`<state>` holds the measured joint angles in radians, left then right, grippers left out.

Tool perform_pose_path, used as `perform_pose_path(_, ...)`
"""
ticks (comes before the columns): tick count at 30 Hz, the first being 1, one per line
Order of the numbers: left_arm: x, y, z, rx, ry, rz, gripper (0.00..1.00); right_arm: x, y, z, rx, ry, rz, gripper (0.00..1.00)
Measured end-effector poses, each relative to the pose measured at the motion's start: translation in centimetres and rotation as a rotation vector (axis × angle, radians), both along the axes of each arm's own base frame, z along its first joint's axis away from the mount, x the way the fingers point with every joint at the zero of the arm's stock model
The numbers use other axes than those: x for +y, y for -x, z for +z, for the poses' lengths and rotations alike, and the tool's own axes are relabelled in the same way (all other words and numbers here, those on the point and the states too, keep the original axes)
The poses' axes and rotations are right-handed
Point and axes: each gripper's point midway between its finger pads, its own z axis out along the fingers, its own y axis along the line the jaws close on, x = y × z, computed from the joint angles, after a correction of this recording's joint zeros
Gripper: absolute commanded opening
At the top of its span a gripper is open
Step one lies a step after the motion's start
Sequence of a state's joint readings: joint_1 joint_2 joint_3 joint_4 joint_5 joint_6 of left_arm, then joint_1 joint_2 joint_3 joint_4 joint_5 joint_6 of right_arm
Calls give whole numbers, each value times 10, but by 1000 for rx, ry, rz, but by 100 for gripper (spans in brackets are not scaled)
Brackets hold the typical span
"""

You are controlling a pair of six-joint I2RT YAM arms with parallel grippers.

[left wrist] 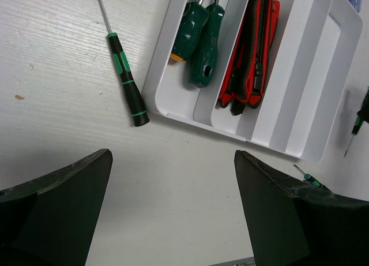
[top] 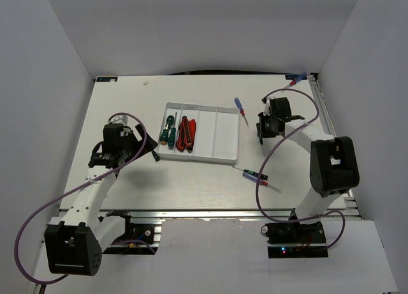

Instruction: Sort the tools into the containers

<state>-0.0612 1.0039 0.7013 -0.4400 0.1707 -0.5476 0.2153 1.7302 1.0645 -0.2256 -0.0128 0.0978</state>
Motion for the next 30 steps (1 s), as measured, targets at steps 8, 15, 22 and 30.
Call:
perform_pose_path(8,0,2,-5,11,2,3,98,65,-8,92,-227,-203,206,0)
perform_pose_path(15,0,10,-14,32,8,8,98,163,-4,118,-196,-402,343,0)
perform_pose_path(22,0,19,-20,38,26,22,98,223,-7,94,-95,-464,365,2)
perform_pose_path(30,-1,19,-20,40,33,27,98,245,-19,67,-61,-445,291,32)
